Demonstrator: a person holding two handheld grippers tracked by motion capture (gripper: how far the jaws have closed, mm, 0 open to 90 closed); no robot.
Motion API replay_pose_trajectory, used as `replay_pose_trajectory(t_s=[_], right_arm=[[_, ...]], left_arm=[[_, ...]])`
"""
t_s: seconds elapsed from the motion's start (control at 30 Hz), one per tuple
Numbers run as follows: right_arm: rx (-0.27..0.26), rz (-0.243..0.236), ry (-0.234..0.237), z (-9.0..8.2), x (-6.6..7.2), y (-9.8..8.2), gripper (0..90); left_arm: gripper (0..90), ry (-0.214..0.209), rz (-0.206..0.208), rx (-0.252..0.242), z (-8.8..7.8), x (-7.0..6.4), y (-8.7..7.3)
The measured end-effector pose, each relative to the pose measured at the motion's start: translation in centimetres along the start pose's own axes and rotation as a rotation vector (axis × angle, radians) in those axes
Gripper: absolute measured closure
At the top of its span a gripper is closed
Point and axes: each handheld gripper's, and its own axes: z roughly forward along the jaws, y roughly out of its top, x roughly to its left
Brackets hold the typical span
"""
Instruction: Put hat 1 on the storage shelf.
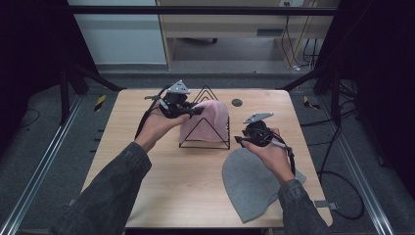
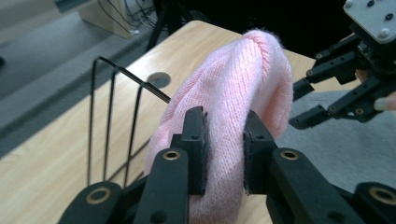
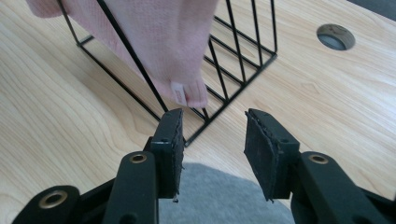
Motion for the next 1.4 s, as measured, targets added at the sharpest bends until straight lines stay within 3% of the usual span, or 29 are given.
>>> replay_pose_trajectory(t_s=[0.1,0.33,0.5,0.63,0.8,0.93,1.13,1.27,1.4], right_arm=[[-0.004,0.006,-0.007,-0.5,-0.3,-0.4,56.5],[0.004,0.031,-0.042,-1.4,-1.2,-1.5,50.7],[0.016,0.068,-0.073,-1.6,-2.2,-2.7,46.3],[0.045,0.092,-0.106,-1.4,-3.0,-3.4,40.0],[0.075,0.115,-0.088,-0.6,-3.8,-3.6,32.3],[0.092,0.108,-0.066,0.4,-3.8,-3.7,33.2],[0.138,0.09,-0.048,1.9,-3.9,-4.0,41.2],[0.153,0.094,-0.048,2.5,-4.3,-4.2,43.3],[0.163,0.095,-0.035,3.0,-4.4,-4.4,43.1]], left_arm=[[69.0,0.004,-0.003,0.013,0.0,0.1,-0.5],[61.3,0.015,-0.032,-0.032,-1.4,0.3,-1.5],[49.9,0.075,-0.018,-0.039,-3.3,-0.3,-3.1],[36.7,0.131,0.005,0.004,-4.5,-1.2,-4.9],[20.8,0.154,0.006,0.066,-5.7,-2.8,-8.7],[10.5,0.166,0.013,0.1,-6.4,-3.9,-12.1],[7.6,0.167,0.004,0.153,-7.2,-4.8,-16.4],[8.4,0.166,-0.025,0.178,-8.3,-5.2,-19.3],[8.4,0.203,-0.042,0.173,-9.9,-5.4,-20.4]])
